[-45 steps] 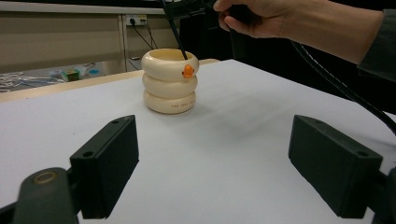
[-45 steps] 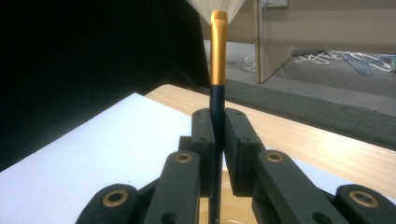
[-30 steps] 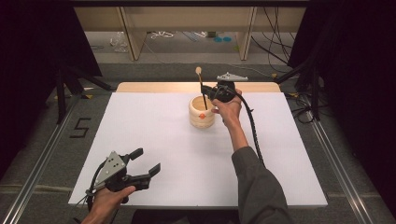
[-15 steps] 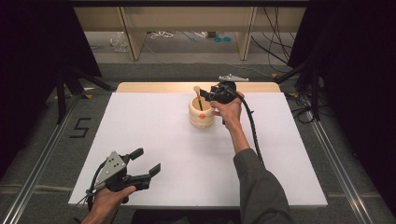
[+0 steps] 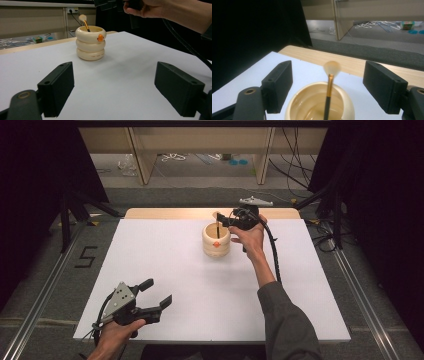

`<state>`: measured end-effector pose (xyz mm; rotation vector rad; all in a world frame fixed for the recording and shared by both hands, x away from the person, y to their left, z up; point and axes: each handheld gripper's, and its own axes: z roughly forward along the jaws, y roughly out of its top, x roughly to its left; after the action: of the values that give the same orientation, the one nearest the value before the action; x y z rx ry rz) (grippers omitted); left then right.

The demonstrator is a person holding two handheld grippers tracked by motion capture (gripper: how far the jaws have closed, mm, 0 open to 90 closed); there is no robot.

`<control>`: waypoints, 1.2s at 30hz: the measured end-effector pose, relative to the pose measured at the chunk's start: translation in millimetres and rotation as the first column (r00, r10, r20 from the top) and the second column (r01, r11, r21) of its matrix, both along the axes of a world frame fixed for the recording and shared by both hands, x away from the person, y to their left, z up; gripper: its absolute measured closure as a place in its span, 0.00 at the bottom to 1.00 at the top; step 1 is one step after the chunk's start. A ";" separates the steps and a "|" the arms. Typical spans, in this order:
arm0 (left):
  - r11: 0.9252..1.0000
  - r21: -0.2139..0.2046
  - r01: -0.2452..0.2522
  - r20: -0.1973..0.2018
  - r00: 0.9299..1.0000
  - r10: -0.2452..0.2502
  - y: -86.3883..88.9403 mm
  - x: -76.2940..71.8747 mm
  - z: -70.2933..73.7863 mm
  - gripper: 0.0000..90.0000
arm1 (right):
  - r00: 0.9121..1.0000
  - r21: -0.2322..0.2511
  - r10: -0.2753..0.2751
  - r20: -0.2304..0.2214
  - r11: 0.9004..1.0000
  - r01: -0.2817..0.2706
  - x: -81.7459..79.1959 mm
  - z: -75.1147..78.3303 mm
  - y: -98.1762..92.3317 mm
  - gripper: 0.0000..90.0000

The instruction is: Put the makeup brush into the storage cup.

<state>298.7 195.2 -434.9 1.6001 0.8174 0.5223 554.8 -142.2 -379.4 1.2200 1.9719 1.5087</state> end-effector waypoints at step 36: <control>1.000 0.001 -0.007 0.001 1.000 0.007 0.4 0.5 0.0 0.18 | 0.995 -0.033 0.024 0.098 0.999 -0.021 -55.8 18.2 -38.3 0.22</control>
<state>299.2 195.6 -434.9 1.5988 0.8225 0.5285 499.0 -180.5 -361.2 1.0927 1.9443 1.5128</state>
